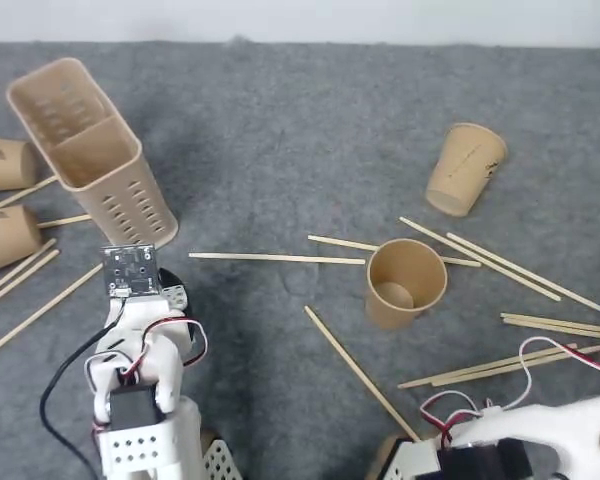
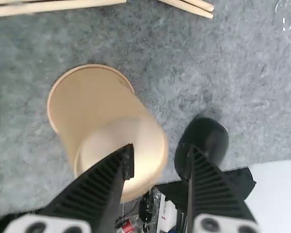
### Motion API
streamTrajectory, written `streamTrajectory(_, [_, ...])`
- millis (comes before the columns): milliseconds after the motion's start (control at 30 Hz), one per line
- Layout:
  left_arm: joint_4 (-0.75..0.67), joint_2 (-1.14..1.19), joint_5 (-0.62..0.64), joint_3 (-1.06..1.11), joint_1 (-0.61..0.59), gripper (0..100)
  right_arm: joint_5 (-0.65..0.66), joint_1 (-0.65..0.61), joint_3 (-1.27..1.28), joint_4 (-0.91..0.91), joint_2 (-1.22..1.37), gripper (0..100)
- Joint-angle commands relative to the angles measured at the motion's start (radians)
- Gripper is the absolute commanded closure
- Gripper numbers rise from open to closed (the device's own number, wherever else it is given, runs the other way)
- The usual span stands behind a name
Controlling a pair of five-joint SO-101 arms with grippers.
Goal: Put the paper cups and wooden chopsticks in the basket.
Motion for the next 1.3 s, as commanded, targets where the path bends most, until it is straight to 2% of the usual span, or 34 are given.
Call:
streamTrajectory(0, [-0.021, -0.017, -0.009, -0.002, -0.008, 99, 0.015, 0.025, 0.058, -0.134, -0.018, 81.9])
streamTrajectory(100, [-0.021, -0.017, -0.009, -0.002, -0.008, 99, 0.015, 0.027, 0.077, -0.174, -0.018, 83.8])
streamTrajectory(300, [-0.021, -0.017, -0.009, -0.002, -0.008, 99, 0.017, 0.019, 0.078, -0.173, -0.016, 99.1])
streamTrajectory(633, [-0.021, -0.017, -0.009, -0.002, -0.008, 99, 0.015, -0.030, 0.077, -0.163, 0.070, 99.1])
streamTrajectory(900, [-0.021, -0.017, -0.009, -0.002, -0.006, 99, 0.014, -0.113, 0.009, 0.042, -0.127, 87.9])
streamTrajectory(1100, [-0.021, -0.017, -0.009, -0.002, -0.006, 99, 0.014, -0.136, 0.009, 0.061, -0.275, 85.3])
streamTrajectory(1267, [-0.021, -0.017, -0.009, -0.002, -0.006, 99, 0.018, -0.094, 0.011, 0.051, -0.257, 85.1])
